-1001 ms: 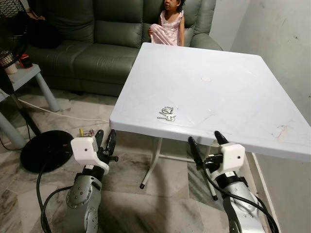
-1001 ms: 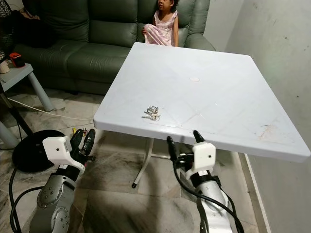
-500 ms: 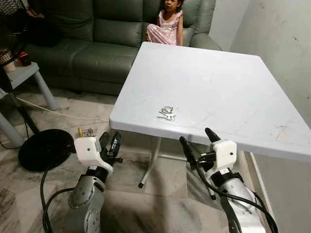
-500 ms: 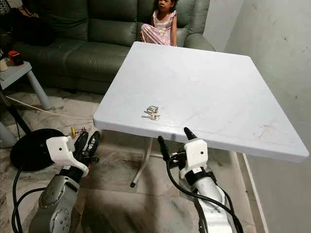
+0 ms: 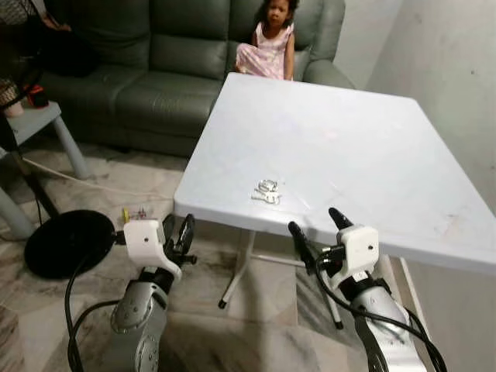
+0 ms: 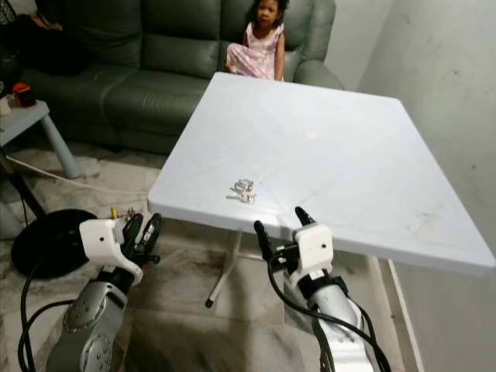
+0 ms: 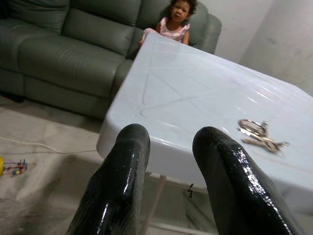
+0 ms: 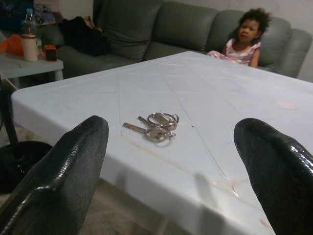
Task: Hang keys on a hook
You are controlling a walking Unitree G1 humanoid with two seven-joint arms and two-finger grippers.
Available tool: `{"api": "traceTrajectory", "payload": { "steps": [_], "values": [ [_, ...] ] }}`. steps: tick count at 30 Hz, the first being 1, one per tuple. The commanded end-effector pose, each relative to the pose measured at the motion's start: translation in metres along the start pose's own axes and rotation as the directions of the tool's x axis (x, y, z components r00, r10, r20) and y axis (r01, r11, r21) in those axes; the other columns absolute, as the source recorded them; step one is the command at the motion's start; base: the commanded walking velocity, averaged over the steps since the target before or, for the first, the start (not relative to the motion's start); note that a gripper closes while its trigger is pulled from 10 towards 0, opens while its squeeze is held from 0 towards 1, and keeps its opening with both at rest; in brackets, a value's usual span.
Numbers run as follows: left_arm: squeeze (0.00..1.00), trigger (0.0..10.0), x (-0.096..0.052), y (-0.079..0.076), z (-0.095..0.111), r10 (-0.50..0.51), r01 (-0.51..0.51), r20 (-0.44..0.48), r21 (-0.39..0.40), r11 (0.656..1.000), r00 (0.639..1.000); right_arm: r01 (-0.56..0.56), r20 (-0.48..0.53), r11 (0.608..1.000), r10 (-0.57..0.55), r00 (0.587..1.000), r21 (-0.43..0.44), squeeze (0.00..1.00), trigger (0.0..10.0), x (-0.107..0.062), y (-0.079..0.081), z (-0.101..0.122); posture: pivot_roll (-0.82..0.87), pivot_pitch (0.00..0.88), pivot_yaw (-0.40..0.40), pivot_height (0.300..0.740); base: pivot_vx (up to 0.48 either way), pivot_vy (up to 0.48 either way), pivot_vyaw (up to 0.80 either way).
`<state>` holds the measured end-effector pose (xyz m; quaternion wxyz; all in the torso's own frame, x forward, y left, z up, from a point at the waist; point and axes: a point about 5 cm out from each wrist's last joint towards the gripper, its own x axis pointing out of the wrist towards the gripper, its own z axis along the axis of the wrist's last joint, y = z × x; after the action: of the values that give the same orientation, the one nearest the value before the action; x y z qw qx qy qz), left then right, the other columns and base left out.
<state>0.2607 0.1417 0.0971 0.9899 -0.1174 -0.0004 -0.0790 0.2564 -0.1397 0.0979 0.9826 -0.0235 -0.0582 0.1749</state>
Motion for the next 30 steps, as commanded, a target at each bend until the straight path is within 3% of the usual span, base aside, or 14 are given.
{"api": "traceTrajectory", "payload": {
  "steps": [1,15,19,30],
  "values": [
    [0.00,10.0,0.0002,-0.0020,-0.0026,-0.002,0.002,-0.018,0.006,1.000,1.000,0.002,0.004,1.000,-0.002,1.000,-0.010,0.00,10.0,0.0003,-0.0017,0.0031,0.11,0.000,-0.089,0.740,0.394,0.000,0.00],
    [0.00,10.0,-0.0003,-0.0046,-0.0029,-0.002,0.002,-0.018,0.015,1.000,1.000,-0.015,-0.003,1.000,0.015,1.000,-0.022,0.00,10.0,0.0004,0.0008,0.0025,0.12,0.000,-0.091,0.740,0.389,0.000,0.00],
    [0.00,10.0,0.0000,-0.0060,-0.0014,0.014,-0.014,0.008,0.055,0.998,1.000,-0.017,-0.006,1.000,0.017,1.000,-0.026,0.00,10.0,0.0004,0.0006,0.0023,0.11,0.000,-0.091,0.740,0.000,0.000,0.00],
    [0.00,10.0,0.0005,-0.0082,-0.0061,0.002,-0.002,-0.017,0.018,1.000,1.000,-0.026,-0.014,0.999,0.025,1.000,-0.038,0.00,10.0,0.0005,-0.0011,0.0020,0.11,0.000,-0.096,0.740,0.000,0.000,0.00]
  ]
}}
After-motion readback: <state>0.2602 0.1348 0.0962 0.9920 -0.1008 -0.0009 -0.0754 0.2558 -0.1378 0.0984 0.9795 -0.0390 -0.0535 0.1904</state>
